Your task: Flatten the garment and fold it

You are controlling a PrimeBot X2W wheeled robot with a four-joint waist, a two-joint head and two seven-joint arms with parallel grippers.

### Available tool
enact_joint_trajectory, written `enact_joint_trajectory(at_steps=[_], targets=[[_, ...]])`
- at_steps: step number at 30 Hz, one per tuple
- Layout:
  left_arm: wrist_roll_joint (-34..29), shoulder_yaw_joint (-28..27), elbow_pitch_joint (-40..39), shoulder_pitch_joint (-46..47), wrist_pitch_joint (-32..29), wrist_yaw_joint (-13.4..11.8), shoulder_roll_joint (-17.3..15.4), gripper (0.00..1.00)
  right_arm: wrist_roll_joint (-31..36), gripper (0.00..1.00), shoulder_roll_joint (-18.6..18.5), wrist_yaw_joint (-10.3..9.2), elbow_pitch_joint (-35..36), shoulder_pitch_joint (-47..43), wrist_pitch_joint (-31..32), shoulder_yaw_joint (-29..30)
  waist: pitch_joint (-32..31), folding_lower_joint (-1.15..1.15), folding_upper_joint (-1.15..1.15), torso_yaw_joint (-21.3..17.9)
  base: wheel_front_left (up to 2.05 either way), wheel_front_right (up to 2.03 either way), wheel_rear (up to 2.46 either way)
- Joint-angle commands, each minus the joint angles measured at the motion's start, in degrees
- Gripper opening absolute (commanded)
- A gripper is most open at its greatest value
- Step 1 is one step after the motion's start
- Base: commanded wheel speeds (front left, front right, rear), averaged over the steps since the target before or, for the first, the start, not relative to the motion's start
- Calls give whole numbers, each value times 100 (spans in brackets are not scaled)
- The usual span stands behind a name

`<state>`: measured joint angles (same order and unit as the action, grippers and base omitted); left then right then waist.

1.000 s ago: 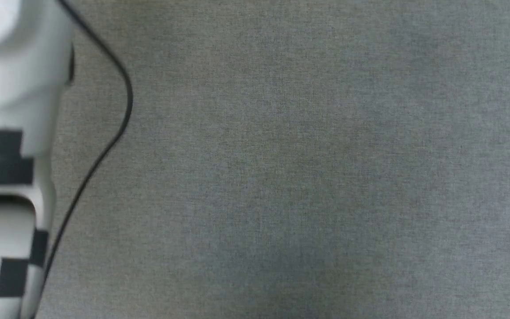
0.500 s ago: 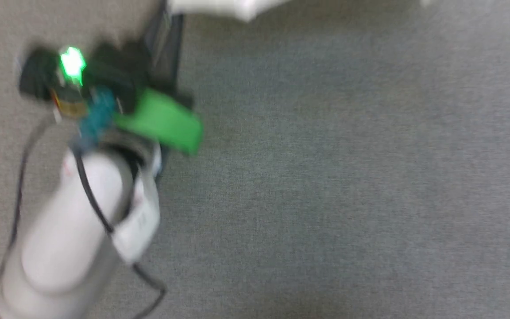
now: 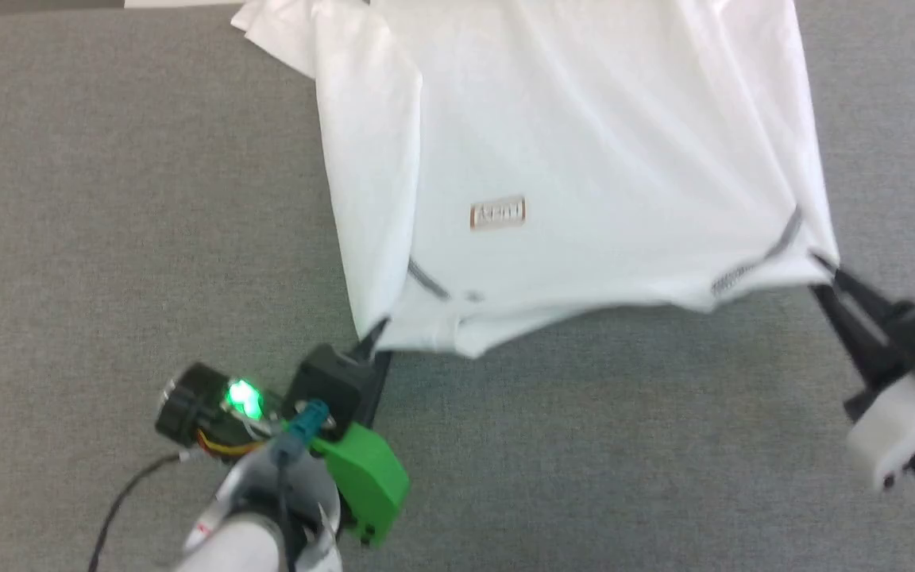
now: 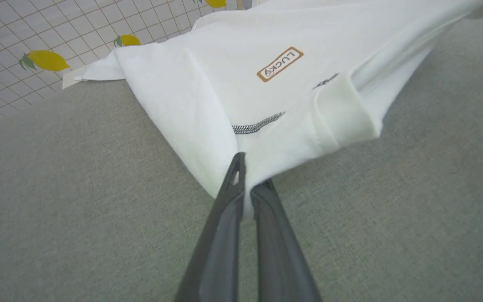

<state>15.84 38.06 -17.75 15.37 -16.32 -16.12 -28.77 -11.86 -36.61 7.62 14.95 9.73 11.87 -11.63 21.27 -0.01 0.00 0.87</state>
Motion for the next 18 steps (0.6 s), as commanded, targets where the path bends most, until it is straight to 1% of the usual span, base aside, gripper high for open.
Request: enact_joint_trajectory(at_steps=[1, 8, 13, 18], targets=[[33, 45, 70, -190, -121, -6, -97, 0, 34, 0, 28, -13, -25, -241, 49, 58, -168, 1, 0, -69, 0, 0, 0], [452, 400, 279, -769, -570, 174, -164, 0, -2, 0, 142, -13, -144, -1257, 304, -13, -397, 1, 0, -133, 0, 0, 0], [782, 620, 405, -1160, -1071, 251, -262, 0, -37, 0, 268, -13, -272, -1772, 482, 12, -574, 1, 0, -145, 0, 0, 0], [1126, 744, 451, -1498, -1363, 271, -262, 0, -49, 0, 304, -13, -371, -2185, 659, 16, -716, 1, 0, -132, 0, 0, 0]])
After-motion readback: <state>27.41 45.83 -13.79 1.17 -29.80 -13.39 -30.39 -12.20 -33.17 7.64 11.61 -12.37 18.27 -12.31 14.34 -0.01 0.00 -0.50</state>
